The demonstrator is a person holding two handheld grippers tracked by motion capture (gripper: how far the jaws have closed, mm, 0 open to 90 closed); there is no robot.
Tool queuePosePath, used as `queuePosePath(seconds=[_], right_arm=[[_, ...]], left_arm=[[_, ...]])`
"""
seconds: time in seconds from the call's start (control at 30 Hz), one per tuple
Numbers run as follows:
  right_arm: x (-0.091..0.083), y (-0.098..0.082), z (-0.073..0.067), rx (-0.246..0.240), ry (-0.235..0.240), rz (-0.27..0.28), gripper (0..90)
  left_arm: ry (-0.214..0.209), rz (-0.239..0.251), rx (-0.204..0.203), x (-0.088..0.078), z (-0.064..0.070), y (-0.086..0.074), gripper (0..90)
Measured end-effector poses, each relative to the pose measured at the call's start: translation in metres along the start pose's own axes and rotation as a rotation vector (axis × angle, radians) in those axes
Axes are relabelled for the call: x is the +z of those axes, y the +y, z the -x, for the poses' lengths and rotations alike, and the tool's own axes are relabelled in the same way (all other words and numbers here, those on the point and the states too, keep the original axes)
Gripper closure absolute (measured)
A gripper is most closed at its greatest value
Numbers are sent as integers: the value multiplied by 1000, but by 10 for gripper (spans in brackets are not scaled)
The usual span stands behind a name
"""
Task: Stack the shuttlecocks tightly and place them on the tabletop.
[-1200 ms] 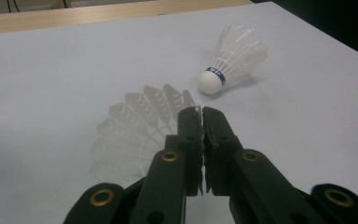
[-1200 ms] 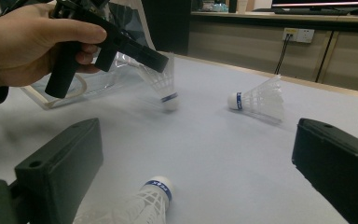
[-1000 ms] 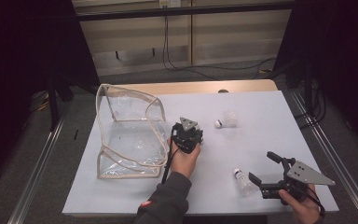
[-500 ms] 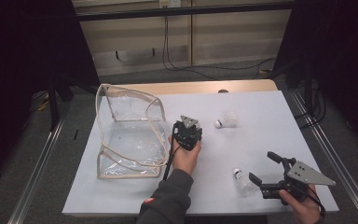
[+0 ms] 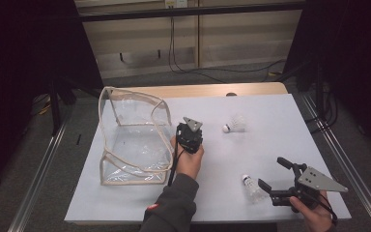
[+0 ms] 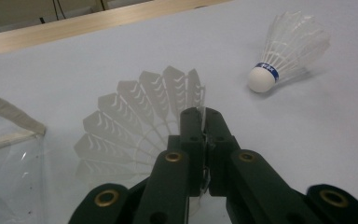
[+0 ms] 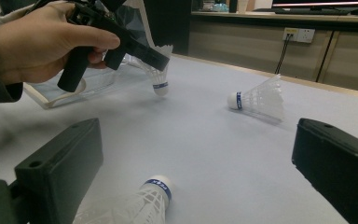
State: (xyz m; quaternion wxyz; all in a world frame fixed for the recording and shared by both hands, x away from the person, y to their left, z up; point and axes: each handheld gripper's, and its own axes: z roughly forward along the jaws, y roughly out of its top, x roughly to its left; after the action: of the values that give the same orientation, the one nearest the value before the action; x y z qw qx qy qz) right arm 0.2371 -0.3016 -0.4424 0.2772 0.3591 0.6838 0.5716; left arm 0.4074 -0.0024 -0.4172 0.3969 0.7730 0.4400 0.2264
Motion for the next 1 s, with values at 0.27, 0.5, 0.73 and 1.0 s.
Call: queuePosePath(seconds=[0.27,0.5,0.73,1.0], right_arm=[[0,0,0,1,2,-1,12],[0,0,0,3,3,-1,12],[0,0,0,4,4,-2,12],[0,0,0,2,4,-3,12]], left_arm=[[-3,-22,7,5,2,-2,863],[-51,-21,-3,7,6,0,781],[-102,-2,-10,6,12,8,717],[-132,10,-13,5,16,14,700]])
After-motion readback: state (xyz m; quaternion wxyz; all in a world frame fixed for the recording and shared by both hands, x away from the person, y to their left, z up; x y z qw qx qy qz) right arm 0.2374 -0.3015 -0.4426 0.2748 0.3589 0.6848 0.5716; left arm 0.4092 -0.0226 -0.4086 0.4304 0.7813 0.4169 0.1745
